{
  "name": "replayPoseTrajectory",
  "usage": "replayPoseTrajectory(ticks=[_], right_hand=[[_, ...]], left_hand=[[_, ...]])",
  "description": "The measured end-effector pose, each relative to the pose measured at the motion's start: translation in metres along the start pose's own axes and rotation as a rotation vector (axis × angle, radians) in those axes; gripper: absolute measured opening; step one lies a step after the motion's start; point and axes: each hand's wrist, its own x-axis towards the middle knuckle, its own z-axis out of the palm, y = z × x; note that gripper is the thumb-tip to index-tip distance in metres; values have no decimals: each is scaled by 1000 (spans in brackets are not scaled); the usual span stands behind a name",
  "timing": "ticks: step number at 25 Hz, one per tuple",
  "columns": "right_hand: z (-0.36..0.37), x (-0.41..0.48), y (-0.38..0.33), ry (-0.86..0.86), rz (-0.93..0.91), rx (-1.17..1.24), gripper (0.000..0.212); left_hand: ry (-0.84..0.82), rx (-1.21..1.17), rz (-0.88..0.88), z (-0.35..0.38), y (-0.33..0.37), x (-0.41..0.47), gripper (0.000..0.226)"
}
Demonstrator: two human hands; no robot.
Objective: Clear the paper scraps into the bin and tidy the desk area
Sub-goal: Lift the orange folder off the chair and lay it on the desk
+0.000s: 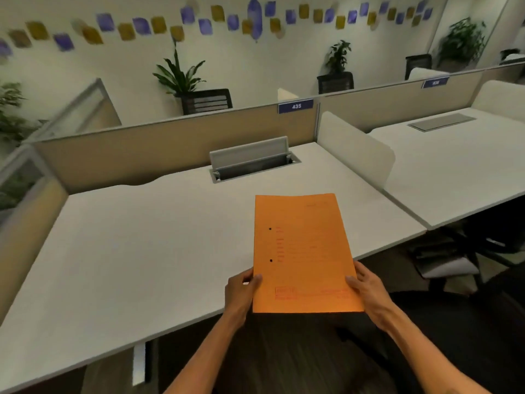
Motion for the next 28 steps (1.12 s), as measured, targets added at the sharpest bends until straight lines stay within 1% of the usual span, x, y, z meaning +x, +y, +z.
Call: replayPoseTrajectory(ticks=[1, 4, 7, 11, 15, 22, 28], right_hand=[[21, 4, -6, -17, -4, -7, 47], [77, 11, -20, -40, -38, -48, 47], [127, 15, -28, -52, -42, -61, 51], [179, 26, -35, -97, -57, -118, 50], [219, 49, -42, -135, -65, -159, 49], [279, 127, -53, -285, -41, -151, 48], [332, 231, -71, -329, -20, -184, 47]], left_hand=[[31, -6, -6, -22, 0, 2, 26], [115, -12, -28, -76, -1, 7, 26], [187, -49, -59, -121, -2, 11, 29], [269, -62, -95, -166, -9, 18, 29], [311, -101, -117, -199, -14, 36, 28], [390, -132, -164, -249, -14, 107, 28], [478, -143, -205, -272, -12, 204, 29]])
